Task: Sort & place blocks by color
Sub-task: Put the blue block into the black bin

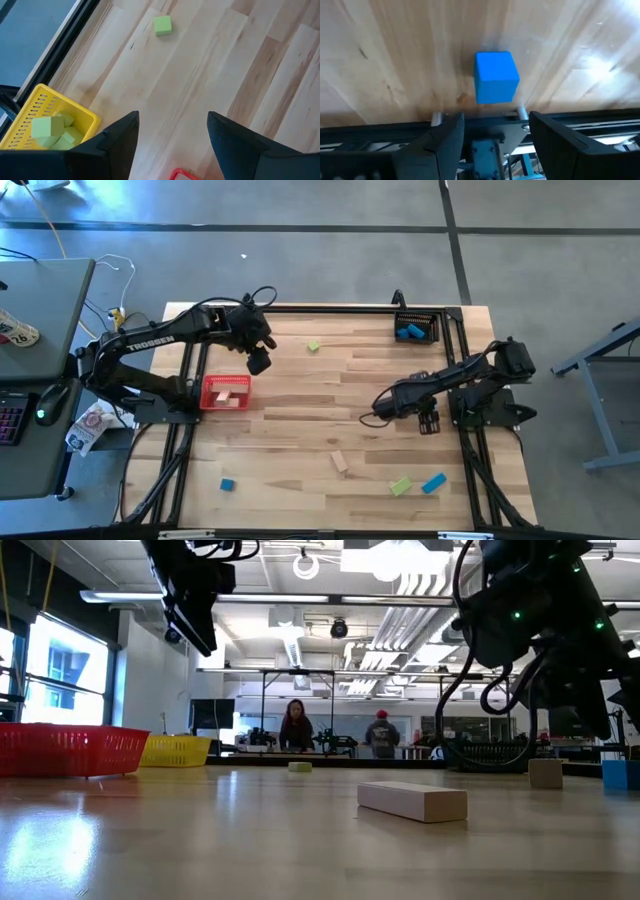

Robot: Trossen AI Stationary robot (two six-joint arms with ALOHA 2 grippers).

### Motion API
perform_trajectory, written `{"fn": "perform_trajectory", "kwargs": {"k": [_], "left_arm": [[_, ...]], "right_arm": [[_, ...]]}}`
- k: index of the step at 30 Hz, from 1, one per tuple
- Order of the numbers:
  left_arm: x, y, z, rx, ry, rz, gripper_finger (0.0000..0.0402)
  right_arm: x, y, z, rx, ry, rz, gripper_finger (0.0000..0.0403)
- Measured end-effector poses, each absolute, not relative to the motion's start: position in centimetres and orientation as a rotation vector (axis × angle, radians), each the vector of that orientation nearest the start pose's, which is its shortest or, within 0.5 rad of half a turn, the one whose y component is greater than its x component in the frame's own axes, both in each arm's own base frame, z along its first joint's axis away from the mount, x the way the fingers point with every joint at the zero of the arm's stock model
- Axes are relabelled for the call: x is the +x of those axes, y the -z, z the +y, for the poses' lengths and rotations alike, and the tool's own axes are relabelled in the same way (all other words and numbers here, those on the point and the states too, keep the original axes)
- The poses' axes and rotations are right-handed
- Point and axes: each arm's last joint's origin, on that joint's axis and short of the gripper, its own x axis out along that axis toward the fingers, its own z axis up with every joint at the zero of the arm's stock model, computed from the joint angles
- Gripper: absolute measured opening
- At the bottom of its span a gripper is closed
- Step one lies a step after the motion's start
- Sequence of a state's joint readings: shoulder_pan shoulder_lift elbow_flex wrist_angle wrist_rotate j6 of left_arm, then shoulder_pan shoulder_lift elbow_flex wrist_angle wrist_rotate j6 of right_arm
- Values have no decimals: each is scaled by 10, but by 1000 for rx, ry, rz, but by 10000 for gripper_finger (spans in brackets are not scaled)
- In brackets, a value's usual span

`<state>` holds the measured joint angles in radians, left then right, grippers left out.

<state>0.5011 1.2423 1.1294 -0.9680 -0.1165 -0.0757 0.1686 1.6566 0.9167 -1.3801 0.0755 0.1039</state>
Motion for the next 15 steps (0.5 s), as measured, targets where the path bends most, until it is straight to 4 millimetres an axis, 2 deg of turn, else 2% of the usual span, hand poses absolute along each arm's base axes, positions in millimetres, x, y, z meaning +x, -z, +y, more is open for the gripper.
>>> {"fn": "perform_trajectory", "kwargs": {"k": [8, 15], "left_arm": [[201, -300, 114, -276, -596, 1057, 220], [201, -300, 114, -275, -597, 1058, 220]], "right_arm": [[219, -158, 35, -159, 34, 2000, 211], [221, -158, 26, -123, 100, 1995, 211]]}}
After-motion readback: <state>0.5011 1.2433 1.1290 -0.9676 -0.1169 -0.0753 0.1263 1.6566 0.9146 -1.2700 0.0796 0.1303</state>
